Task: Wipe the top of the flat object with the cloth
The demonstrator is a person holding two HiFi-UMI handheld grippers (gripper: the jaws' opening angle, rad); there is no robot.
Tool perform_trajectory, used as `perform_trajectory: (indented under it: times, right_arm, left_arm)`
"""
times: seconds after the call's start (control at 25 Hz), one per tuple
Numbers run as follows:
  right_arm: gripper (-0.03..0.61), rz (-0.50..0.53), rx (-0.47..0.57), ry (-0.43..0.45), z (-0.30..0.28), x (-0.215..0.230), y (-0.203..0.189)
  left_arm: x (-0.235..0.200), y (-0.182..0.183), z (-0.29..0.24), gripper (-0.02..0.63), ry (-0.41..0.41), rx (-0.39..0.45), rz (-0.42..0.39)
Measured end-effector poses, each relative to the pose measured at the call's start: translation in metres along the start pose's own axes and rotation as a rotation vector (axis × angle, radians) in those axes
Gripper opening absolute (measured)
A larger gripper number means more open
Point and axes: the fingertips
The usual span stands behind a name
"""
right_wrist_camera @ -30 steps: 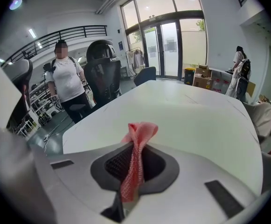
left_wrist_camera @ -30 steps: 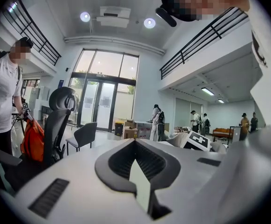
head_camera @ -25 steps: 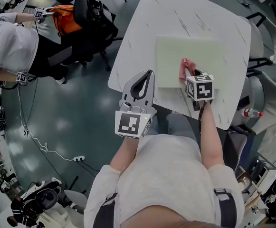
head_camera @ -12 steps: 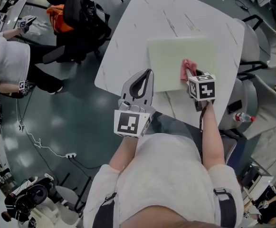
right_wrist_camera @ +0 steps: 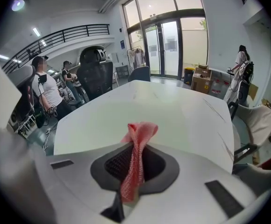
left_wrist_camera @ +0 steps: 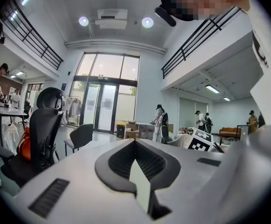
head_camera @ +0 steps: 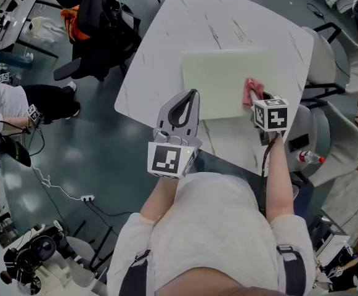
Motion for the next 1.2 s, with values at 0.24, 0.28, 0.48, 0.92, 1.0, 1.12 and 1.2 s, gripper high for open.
perform_trajectory:
  times: [0.24, 0.28, 0.48, 0.92, 1.0, 1.12, 1.2]
  right_arm:
    - [0.032, -0.023, 0.011, -0.020, 0.008, 0.029, -0.003]
    - [0.032, -0.028, 0.011, -0.024, 0.009, 0.034, -0.003]
    - [0.032, -0.041, 0.015, -0.051, 0.017, 0.056, -0.006]
    - [0.032, -0.024, 0.015, -0.075, 0.029, 0.062, -0.017]
    - [0.032, -0.028, 0.014, -0.072, 0.033, 0.062, -0.022]
    - [0.032, -0.039, 0.019, -0.068, 0.038, 0.060, -0.030]
    - [0.032, -0.042, 0.022, -0.066, 0.042, 0.057, -0.035]
  left_arm:
    - [0.015, 0.001, -0.009, 0.012, -0.010, -0.004, -0.013]
    - [0.017, 0.001, -0.011, 0.012, -0.011, -0.005, -0.014]
    - [0.023, 0.003, -0.012, 0.012, -0.009, -0.004, -0.019]
    - [0.027, 0.006, -0.003, 0.012, -0.001, 0.001, -0.027]
    - [0.030, 0.006, -0.002, 0.012, -0.008, 0.007, -0.025]
    - [0.034, 0.005, 0.000, 0.012, -0.015, 0.010, -0.025]
    - [0.036, 0.004, 0.002, 0.012, -0.017, 0.009, -0.027]
Point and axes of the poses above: the fingertips, and each gripper's own axes: z backward along the fingers, x to its right, y out of its top, and after that the axes turned 5 degrees about -z, right-handed
